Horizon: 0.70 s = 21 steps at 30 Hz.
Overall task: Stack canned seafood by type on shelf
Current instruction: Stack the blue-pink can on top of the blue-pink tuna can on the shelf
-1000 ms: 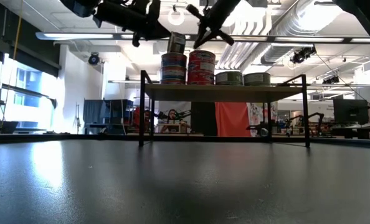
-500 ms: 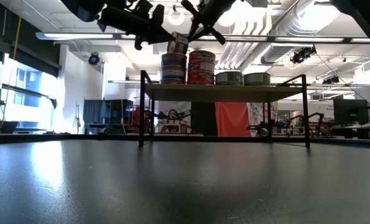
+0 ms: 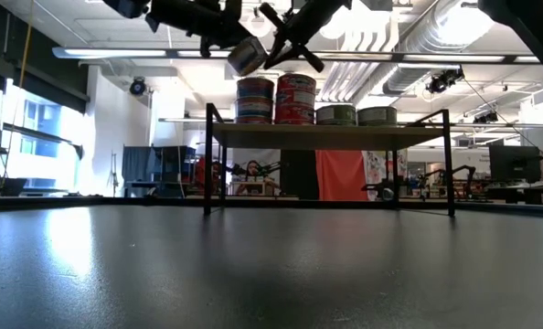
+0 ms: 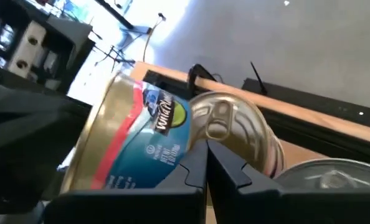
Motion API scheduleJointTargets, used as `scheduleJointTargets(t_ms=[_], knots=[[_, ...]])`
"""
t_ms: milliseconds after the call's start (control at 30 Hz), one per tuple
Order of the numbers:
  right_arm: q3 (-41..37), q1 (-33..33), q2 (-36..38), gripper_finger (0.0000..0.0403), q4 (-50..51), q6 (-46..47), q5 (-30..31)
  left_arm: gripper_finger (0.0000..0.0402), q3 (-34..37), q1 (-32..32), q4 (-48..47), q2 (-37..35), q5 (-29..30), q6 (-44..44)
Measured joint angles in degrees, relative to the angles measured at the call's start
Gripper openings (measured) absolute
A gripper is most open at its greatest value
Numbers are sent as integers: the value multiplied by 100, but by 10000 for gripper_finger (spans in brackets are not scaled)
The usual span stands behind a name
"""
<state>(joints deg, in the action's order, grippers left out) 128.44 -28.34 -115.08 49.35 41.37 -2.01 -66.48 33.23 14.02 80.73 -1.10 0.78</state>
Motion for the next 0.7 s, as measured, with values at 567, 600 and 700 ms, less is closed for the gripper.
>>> scheduleJointTargets(t_ms=[567, 600, 700], knots=[[13, -73, 168, 0, 207, -439, 435, 0, -42, 2, -668, 20, 7, -78], [16, -68, 261, 0, 187, -527, 547, 0, -46, 2, -843, -152, 2, -153], [33, -122, 517, 0, 160, -751, 915, 0, -57, -3, -1387, -552, -1, -243]])
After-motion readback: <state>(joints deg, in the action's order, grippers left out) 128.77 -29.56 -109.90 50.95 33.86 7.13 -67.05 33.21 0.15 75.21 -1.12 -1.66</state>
